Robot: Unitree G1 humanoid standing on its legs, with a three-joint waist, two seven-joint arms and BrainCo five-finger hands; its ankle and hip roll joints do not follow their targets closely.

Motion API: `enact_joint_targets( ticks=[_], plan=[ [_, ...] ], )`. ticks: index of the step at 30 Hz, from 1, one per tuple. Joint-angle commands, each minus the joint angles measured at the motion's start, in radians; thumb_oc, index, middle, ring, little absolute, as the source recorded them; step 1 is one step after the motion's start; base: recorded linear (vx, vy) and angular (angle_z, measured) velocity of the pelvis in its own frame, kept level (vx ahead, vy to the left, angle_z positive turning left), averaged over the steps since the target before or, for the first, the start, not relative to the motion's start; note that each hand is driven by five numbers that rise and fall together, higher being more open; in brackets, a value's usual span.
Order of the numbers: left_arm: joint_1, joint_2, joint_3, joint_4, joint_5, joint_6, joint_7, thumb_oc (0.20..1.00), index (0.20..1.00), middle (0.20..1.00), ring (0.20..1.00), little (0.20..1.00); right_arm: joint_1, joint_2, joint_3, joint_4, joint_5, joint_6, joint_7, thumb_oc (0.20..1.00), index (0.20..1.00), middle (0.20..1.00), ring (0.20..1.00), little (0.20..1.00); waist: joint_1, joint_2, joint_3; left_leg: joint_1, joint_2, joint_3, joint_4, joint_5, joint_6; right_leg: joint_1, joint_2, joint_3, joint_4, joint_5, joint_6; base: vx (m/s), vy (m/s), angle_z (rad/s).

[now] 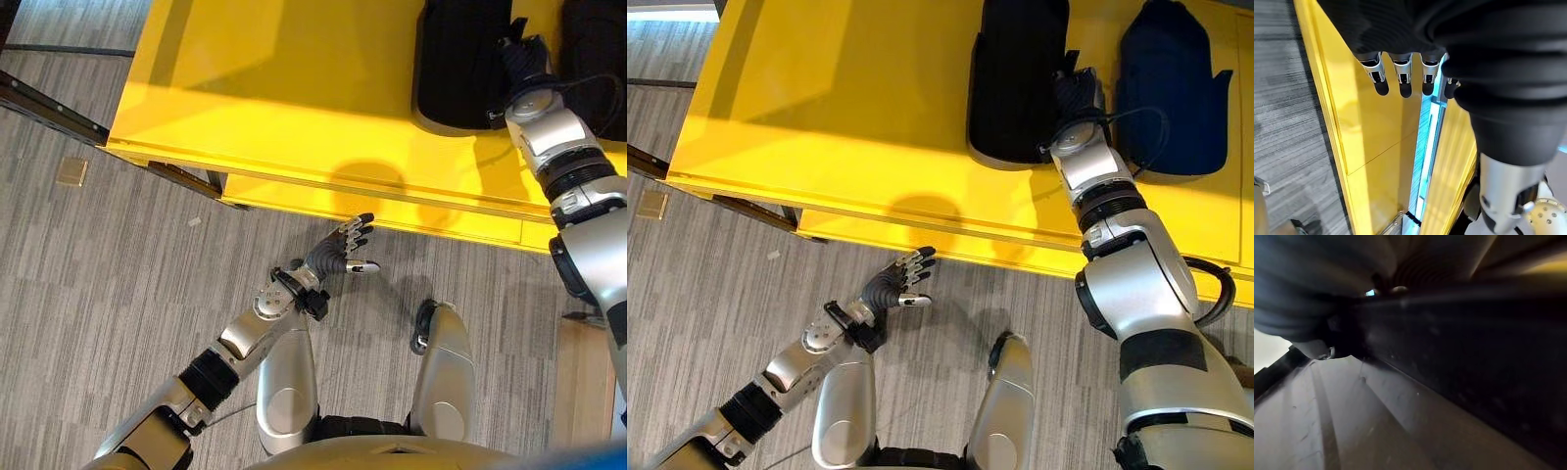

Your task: Move parts from the plastic box to the shelf.

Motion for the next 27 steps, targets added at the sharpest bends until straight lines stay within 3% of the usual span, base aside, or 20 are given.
enact_joint_targets(
  ticks=[1,9,11,19,27],
  plan=[
    [-0.004,-0.007,-0.058,-0.062,-0.018,-0.076,-0.008,1.000,1.000,1.000,1.000,1.000,-0.072,-0.020,0.030,0.018,0.035,-0.033,-0.022,0.200,0.200,0.200,0.200,0.200,0.041,0.043,-0.016,0.084,-0.053,0.045,-0.062,-0.092,0.089,-0.047,0.068,-0.108,0.143,-0.038,-0.120,0.03,0.062,0.07],
    [0.012,-0.006,-0.061,-0.060,-0.019,-0.107,0.003,1.000,1.000,1.000,1.000,1.000,-0.068,0.015,0.010,0.058,0.114,-0.043,-0.085,0.200,0.200,0.200,0.200,0.200,0.055,0.059,-0.015,0.069,-0.063,0.053,-0.063,-0.094,0.094,-0.048,0.054,-0.118,0.131,-0.035,-0.115,0.03,0.066,0.02],
    [0.019,-0.020,-0.059,-0.050,-0.035,-0.123,0.022,1.000,1.000,1.000,1.000,1.000,-0.053,0.046,-0.040,0.086,0.255,-0.058,-0.132,0.200,0.200,0.200,0.200,0.200,0.060,0.069,-0.015,0.069,-0.070,0.061,-0.071,-0.094,0.095,-0.046,0.047,-0.124,0.129,-0.038,-0.112,0.07,0.153,0.01],
    [0.023,-0.031,-0.064,-0.058,-0.052,-0.132,0.053,1.000,1.000,1.000,1.000,1.000,-0.050,0.074,-0.069,0.095,0.236,-0.090,-0.174,0.200,0.200,0.200,0.200,0.200,0.073,0.087,-0.015,0.067,-0.084,0.069,-0.111,-0.073,0.094,-0.043,0.038,-0.141,0.105,-0.029,-0.103,0.02,0.081,0.03],
    [0.035,-0.037,-0.065,-0.056,-0.059,-0.157,0.063,1.000,1.000,1.000,1.000,1.000,-0.036,0.082,-0.052,0.084,0.215,-0.080,-0.173,0.200,0.200,0.200,0.200,0.200,0.082,0.091,-0.015,0.060,-0.093,0.075,-0.126,-0.066,0.097,-0.034,0.038,-0.154,0.090,-0.029,-0.102,0.01,0.033,0.00]
  ],
)
